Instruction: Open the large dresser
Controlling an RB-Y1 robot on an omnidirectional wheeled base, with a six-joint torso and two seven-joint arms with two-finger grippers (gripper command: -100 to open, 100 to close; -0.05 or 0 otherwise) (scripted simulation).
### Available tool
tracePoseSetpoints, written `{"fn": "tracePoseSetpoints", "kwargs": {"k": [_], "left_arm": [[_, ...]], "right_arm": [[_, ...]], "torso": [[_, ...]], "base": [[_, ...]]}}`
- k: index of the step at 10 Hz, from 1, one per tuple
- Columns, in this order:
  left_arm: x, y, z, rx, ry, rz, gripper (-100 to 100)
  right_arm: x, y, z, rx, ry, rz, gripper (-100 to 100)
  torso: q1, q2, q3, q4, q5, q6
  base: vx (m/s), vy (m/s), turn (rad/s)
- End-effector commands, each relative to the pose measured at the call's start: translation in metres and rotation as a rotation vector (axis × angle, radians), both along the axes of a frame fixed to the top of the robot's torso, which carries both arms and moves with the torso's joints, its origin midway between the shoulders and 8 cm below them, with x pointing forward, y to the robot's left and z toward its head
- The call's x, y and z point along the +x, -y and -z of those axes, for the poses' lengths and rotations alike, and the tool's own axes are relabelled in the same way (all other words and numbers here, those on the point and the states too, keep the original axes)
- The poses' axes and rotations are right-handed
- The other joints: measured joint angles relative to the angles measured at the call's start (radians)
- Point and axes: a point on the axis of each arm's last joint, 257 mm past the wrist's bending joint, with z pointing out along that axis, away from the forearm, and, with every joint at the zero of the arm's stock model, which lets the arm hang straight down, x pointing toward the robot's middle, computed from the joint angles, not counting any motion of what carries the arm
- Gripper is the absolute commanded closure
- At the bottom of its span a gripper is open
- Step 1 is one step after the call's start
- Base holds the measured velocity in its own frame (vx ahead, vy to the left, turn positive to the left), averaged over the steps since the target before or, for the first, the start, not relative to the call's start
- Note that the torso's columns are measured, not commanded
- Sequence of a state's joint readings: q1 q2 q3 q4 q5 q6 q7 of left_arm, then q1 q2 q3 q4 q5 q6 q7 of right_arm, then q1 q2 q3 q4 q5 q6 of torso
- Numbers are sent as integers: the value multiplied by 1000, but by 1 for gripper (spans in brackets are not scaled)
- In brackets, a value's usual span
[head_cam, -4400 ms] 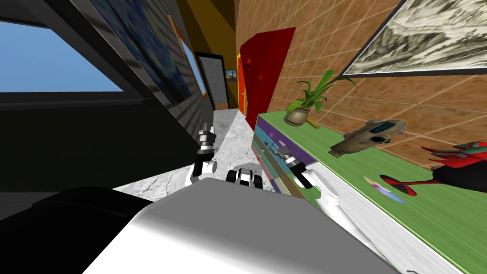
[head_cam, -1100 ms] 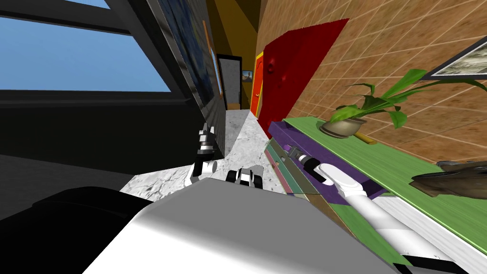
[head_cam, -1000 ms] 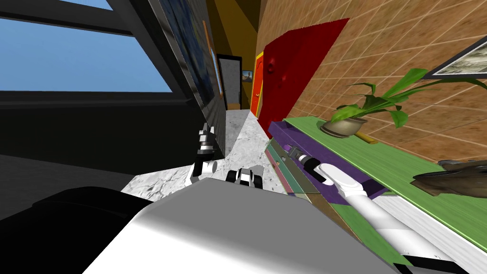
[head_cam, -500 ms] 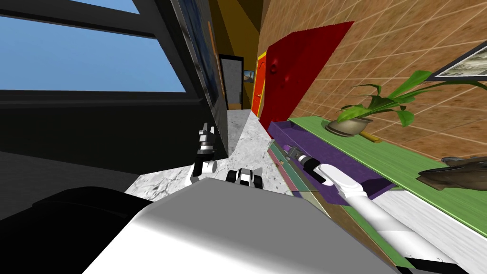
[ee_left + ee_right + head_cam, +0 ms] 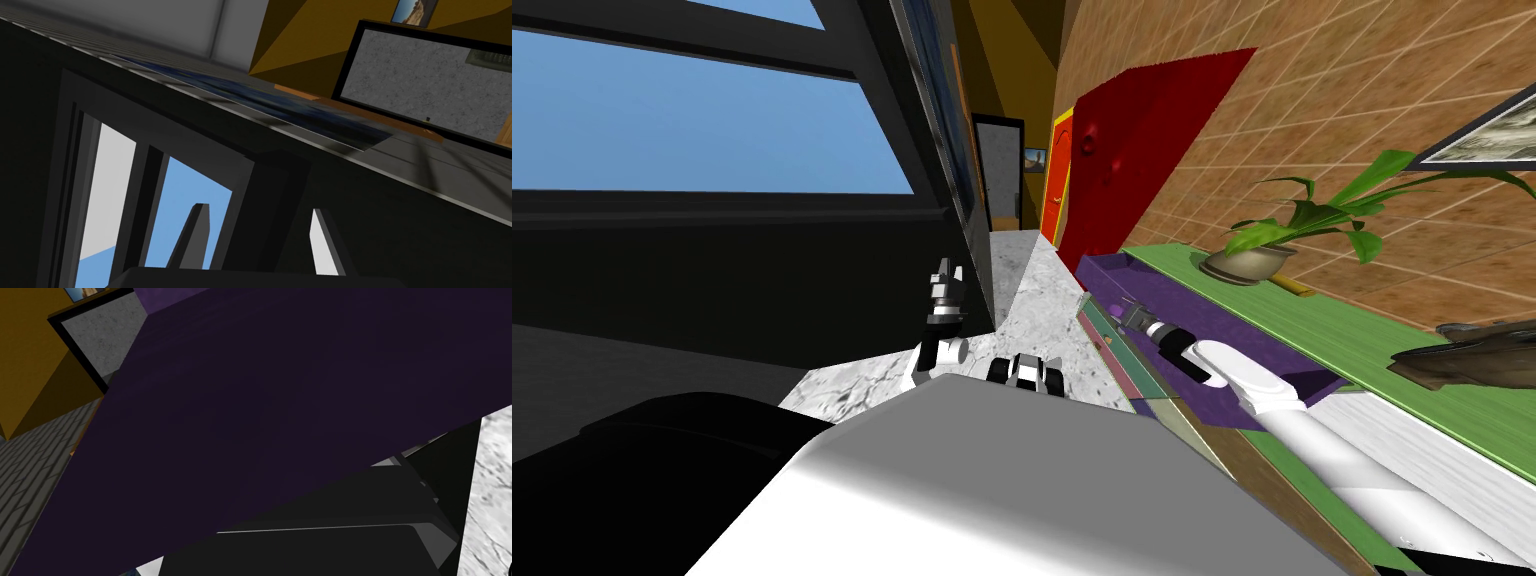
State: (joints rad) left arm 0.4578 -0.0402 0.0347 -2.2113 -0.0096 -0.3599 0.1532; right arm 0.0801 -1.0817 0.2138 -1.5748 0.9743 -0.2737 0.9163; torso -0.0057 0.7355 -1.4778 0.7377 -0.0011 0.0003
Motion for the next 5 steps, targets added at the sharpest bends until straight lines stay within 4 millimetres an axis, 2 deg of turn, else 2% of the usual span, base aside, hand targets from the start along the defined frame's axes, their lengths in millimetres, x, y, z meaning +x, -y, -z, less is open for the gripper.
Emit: {"fn": "tracePoseSetpoints", "kwargs": {"k": [1, 3, 4, 5], "left_arm": [[0, 0, 0, 0, 0, 0, 0], [0, 0, 0, 0, 0, 0, 0], [0, 0, 0, 0, 0, 0, 0], [0, 0, 0, 0, 0, 0, 0]], "right_arm": [[4, 8, -23, 1, 1, -10, -100], [6, 11, -34, 1, 0, -15, -100], [5, 11, -30, 0, 0, -14, -100], [5, 11, -31, 1, 0, -14, 0]], "torso": [[4, 2, 1, 0, 1, 0], [8, 3, 2, 1, 2, 0], [7, 3, 2, 1, 2, 0], [5, 3, 2, 0, 1, 0]], "base": [[6, 31, -42], [3, 39, -28], [-1, 19, -6], [0, 0, 0]]}}
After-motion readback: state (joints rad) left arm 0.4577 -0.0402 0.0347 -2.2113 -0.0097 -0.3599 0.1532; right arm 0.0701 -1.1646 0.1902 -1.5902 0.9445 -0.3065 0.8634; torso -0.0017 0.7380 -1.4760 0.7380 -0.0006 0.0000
